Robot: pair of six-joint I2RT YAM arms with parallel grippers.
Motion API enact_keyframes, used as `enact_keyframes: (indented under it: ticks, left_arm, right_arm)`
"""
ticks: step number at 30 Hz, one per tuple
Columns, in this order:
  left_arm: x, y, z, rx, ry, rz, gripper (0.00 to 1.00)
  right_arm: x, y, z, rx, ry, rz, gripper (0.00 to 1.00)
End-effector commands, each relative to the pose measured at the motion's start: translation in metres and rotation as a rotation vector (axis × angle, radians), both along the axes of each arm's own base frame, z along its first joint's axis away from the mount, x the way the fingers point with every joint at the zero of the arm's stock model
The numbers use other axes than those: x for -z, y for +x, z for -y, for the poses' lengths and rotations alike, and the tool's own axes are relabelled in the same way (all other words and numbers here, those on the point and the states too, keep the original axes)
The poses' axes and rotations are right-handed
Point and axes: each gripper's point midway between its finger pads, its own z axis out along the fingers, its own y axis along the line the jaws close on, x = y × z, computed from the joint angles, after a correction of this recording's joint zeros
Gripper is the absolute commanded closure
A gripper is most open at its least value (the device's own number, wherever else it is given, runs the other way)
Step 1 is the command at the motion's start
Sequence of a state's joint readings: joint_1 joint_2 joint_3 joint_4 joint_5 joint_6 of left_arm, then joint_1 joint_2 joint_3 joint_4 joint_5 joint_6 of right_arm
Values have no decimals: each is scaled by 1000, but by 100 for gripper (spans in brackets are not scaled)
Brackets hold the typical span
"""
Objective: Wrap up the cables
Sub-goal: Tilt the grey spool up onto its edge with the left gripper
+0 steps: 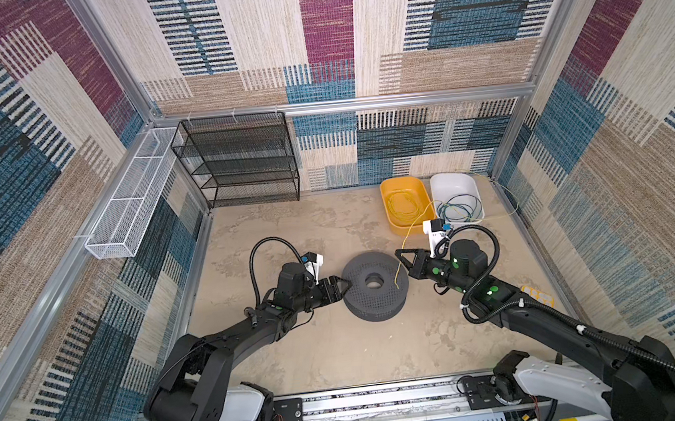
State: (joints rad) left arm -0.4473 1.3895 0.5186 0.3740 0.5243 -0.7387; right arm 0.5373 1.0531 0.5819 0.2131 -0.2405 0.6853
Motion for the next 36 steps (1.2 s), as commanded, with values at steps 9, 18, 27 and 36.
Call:
enact_keyframes:
  ticks: [9, 18, 27, 36]
  left_arm:
    - [-4, 19, 13, -1, -67, 9, 48]
    - [-1, 21, 30, 65, -170, 13, 49]
    - [10, 21, 33, 76, -168, -11, 68]
    - [15, 20, 29, 68, -132, -15, 93]
  right_arm:
    - [-14, 0, 2, 6, 11, 36, 100]
    - [-17, 0, 2, 6, 5, 45, 100]
    - [-22, 1, 3, 12, 1, 54, 100]
    - [-28, 0, 5, 17, 2, 62, 100]
